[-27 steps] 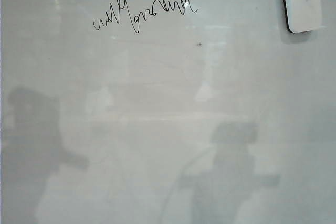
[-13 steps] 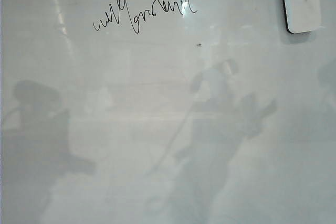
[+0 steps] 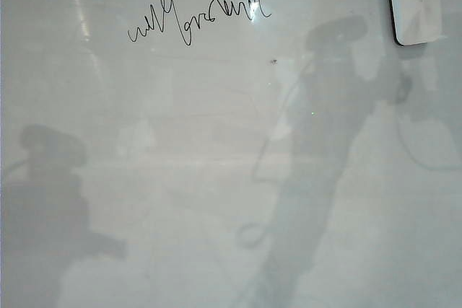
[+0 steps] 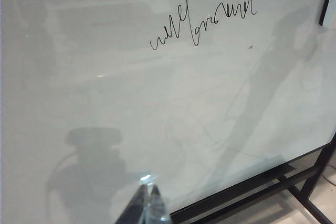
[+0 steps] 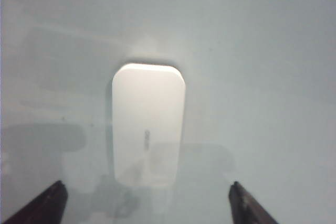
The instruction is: Grab the whiteboard eraser that is attached to the surface of the whiteboard and use it to clean the writing on the whiteboard.
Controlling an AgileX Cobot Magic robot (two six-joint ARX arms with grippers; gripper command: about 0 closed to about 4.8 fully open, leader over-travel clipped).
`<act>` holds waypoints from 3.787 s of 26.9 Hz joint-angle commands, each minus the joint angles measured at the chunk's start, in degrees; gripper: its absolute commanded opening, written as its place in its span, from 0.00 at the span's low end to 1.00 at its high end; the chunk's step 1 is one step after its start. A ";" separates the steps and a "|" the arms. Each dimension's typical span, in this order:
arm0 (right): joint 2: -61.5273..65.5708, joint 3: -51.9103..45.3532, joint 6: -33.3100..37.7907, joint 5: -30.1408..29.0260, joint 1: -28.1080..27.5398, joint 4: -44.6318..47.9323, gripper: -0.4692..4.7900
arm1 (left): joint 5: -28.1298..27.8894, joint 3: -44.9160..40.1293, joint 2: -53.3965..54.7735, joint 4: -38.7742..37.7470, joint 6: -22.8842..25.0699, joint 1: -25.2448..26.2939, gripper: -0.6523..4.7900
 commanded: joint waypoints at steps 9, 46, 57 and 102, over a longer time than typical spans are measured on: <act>20.98 -0.04 1.55 4.26 0.09 22.95 0.91 | -0.17 0.15 0.00 0.42 0.02 0.00 0.12; 26.29 4.83 -0.76 4.90 2.73 22.88 0.40 | -0.15 0.15 0.00 0.42 0.00 0.00 0.12; 21.42 5.09 -37.03 14.86 24.24 18.05 0.41 | -0.15 0.13 0.00 0.42 0.00 0.00 0.12; 55.04 30.60 -64.89 27.08 44.57 21.88 0.43 | 0.04 0.15 0.00 2.32 -0.44 0.00 0.12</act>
